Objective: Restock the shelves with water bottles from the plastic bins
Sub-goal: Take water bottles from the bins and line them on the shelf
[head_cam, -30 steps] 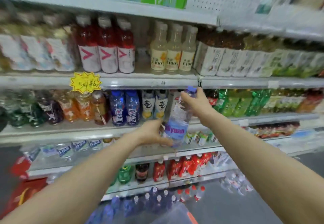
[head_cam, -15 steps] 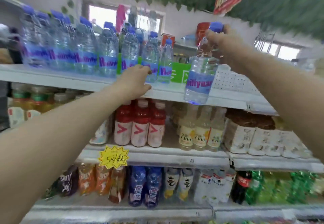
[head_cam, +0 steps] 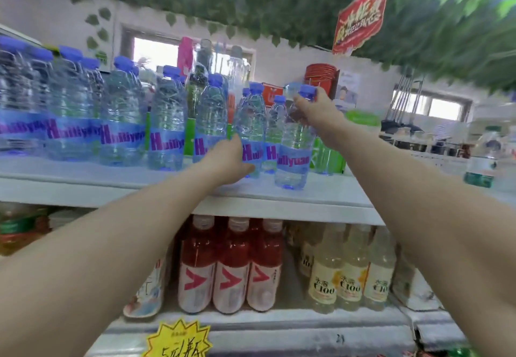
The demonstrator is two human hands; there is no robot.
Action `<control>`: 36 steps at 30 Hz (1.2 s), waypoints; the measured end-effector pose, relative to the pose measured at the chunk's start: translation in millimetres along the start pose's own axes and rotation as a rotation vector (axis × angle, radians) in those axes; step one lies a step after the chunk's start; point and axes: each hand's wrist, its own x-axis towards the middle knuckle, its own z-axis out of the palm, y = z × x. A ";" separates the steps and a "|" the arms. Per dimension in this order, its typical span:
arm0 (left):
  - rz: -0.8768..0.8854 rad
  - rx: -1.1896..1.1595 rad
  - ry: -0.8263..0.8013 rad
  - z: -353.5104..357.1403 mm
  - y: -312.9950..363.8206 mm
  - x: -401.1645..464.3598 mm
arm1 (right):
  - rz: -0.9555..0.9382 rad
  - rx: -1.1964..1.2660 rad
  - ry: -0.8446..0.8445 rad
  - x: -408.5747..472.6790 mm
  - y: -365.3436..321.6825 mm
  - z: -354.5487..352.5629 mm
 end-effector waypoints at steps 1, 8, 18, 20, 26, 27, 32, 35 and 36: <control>-0.009 -0.020 -0.012 3.3 1.7 3.8 | 0.003 -0.027 -0.015 1.9 2.5 0.1; -0.142 -0.093 -0.048 26.3 7.1 24.8 | -0.189 -0.689 0.177 -7.1 1.4 -4.0; -0.223 -0.163 -0.018 38.0 1.1 36.1 | -0.216 -0.381 0.035 12.6 24.8 -7.3; -0.222 -0.163 -0.017 37.8 1.3 35.5 | -0.237 -0.534 0.097 15.7 24.5 -5.3; -0.221 -0.165 -0.016 37.0 2.4 33.3 | -0.258 -0.623 0.154 22.7 25.3 11.5; -0.220 -0.166 -0.016 37.0 2.4 32.9 | -0.256 -0.581 0.136 23.8 26.8 12.4; -0.224 -0.165 -0.010 37.2 2.6 34.1 | -0.300 -0.605 0.094 28.8 30.1 17.7; -0.226 -0.172 -0.006 37.9 2.2 34.4 | -0.330 -0.697 0.122 34.3 32.8 20.1; -0.229 -0.172 -0.005 38.2 2.1 34.6 | -0.336 -0.689 0.123 35.4 34.1 20.4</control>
